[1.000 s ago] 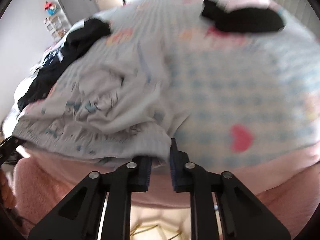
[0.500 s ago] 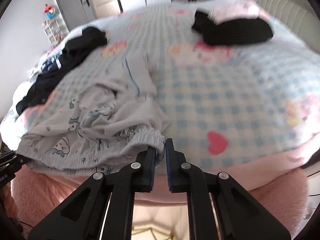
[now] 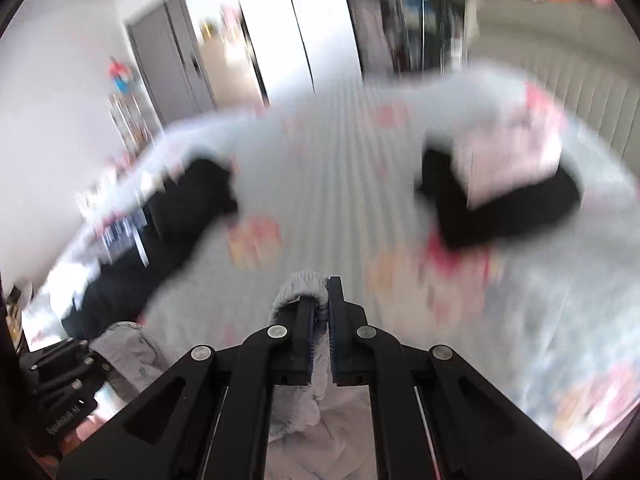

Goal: Fold clothes

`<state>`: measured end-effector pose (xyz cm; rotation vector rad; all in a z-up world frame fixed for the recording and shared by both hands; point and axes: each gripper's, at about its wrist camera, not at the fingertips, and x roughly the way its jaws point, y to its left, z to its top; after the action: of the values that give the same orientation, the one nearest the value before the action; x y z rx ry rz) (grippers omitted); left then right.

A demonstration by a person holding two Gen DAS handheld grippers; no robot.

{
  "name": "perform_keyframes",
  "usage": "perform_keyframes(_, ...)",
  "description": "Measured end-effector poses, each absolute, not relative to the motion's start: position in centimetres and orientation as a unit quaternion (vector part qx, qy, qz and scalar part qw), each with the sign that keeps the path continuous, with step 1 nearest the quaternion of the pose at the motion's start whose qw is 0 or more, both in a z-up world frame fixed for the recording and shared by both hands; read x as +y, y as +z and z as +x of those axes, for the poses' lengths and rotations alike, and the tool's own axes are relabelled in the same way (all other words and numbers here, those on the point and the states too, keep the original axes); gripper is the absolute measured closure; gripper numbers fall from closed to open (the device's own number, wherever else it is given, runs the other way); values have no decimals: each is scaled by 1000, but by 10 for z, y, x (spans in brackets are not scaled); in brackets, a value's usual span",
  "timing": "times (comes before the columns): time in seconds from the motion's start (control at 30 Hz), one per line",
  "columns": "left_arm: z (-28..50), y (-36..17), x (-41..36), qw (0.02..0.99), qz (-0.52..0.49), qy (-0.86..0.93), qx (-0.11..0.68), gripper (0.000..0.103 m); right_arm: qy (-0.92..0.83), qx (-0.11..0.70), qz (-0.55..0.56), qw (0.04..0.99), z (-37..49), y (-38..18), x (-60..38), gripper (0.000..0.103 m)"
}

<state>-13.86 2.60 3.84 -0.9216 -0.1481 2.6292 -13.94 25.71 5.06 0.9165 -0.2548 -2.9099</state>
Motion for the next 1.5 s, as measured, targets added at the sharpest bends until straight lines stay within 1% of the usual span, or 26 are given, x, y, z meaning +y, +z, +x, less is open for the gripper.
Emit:
perform_keyframes(0.07, -131, 29, 18, 182, -343, 920, -60, 91, -957, -92, 271, 39, -118, 61, 261, 99)
perform_keyframes(0.13, -129, -12, 10, 169, -393, 901, -67, 91, -953, -92, 289, 31, -100, 40, 263, 99)
perform_keyframes(0.17, -129, -37, 7, 159, -423, 889, -71, 91, -945, -87, 315, 25, -94, 17, 263, 99)
perform_keyframes(0.23, -124, -91, -3, 136, -488, 858, -81, 91, -912, -107, 396, 22, -87, -44, 267, 99)
perform_keyframes(0.33, -109, -131, -11, 120, -531, 834, -89, 90, -852, -150, 501, 28, -70, -127, 272, 99)
perform_keyframes(0.4, -97, -142, -16, 127, -548, 822, -94, 83, -834, -148, 531, 24, -55, -156, 270, 96)
perform_keyframes(0.47, -87, -149, -23, 125, -556, 816, -94, 51, -821, -160, 546, 33, -45, -167, 272, 96)
perform_keyframes(0.5, -82, -148, -28, 126, -554, 818, -95, 51, -815, -166, 554, 38, -40, -172, 274, 96)
perform_keyframes(0.53, -78, -147, -32, 127, -551, 819, -95, 51, -814, -172, 553, 40, -39, -172, 276, 96)
perform_keyframes(0.57, -74, -145, -36, 130, -548, 820, -98, 51, -816, -179, 548, 40, -38, -169, 280, 91)
perform_keyframes(0.6, -71, -143, -39, 139, -545, 820, -106, 51, -821, -180, 541, 38, -37, -164, 282, 81)
perform_keyframes(0.67, -65, -135, -40, 161, -535, 821, -116, 51, -829, -177, 529, 37, -37, -158, 285, 71)
perform_keyframes(0.8, -63, -120, -41, 212, -528, 812, -132, 50, -824, -157, 541, 65, -41, -155, 275, 71)
perform_keyframes(0.9, -63, -110, -57, 216, -514, 821, -125, 50, -828, -157, 531, 91, -32, -135, 281, 71)
perform_keyframes(1.0, -89, -110, -53, 191, -509, 833, -106, 50, -842, -164, 506, 93, -25, -116, 295, 71)
perform_keyframes(1.13, -137, -116, -20, 189, -500, 842, -75, 50, -862, -149, 481, 60, -57, -99, 299, 71)
perform_keyframes(1.27, -189, -107, 24, 197, -497, 843, -64, 50, -874, -156, 450, 93, -112, -84, 285, 68)
perform_keyframes(1.4, -220, -100, 77, 229, -493, 839, -14, 50, -863, -121, 487, 61, -170, -104, 269, 68)
perform_keyframes(1.5, -240, -112, 118, 253, -508, 823, 32, 50, -843, -125, 520, 65, -185, -130, 267, 68)
